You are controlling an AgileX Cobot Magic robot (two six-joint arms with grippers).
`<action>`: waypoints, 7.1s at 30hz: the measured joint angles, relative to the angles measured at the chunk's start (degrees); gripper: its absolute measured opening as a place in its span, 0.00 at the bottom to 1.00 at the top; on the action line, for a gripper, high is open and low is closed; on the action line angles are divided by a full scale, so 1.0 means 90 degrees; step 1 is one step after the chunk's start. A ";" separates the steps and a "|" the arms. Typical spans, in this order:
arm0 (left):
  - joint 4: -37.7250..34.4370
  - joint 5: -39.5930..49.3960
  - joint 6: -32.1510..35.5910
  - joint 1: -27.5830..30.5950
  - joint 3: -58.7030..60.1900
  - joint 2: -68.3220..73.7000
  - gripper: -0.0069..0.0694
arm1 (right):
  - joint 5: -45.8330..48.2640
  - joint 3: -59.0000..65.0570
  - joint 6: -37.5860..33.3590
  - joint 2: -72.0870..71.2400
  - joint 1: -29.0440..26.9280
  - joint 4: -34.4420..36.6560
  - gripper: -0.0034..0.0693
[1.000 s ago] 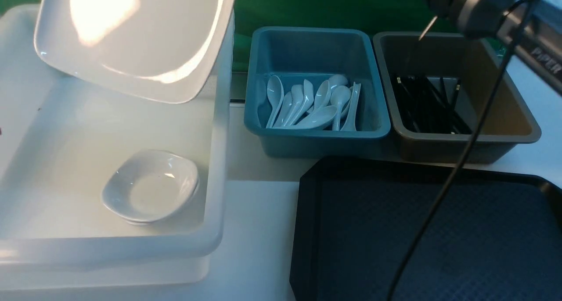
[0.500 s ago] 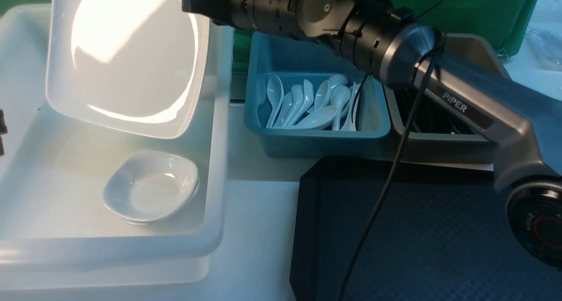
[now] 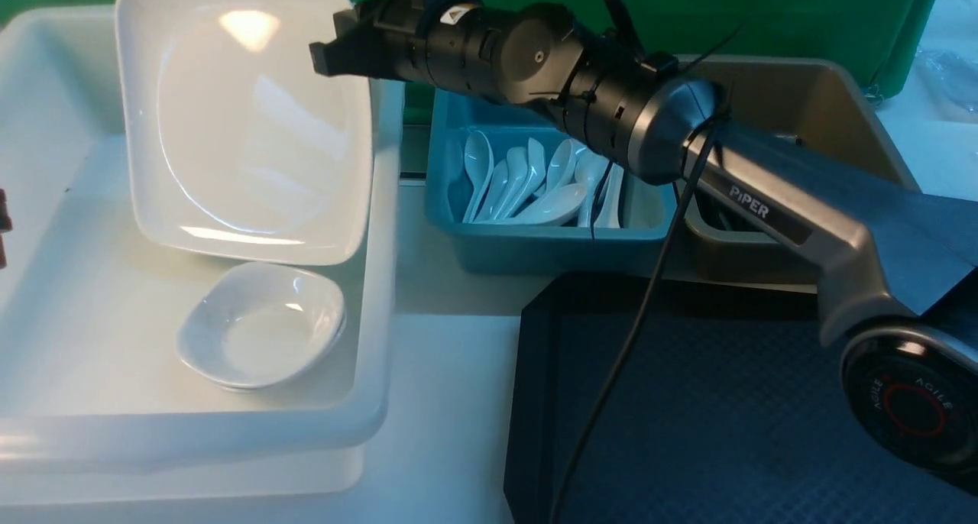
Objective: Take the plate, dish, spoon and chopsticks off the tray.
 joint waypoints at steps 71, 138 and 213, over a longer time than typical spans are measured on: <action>-0.1116 -0.0352 0.2025 -0.2715 0.0000 0.0384 0.11 | 0.7110 0.0277 0.3039 -0.6235 -0.2846 -0.5270 0.09; 0.1110 -0.2799 0.0530 -0.4094 0.2464 -0.4521 0.11 | 0.0598 1.0771 0.5033 -1.4756 -0.3005 -0.5236 0.21; 0.1489 -0.3903 0.0018 -0.2075 0.5808 -0.6453 0.11 | 0.1175 1.3881 0.3861 -1.4849 -0.4230 -0.5236 0.37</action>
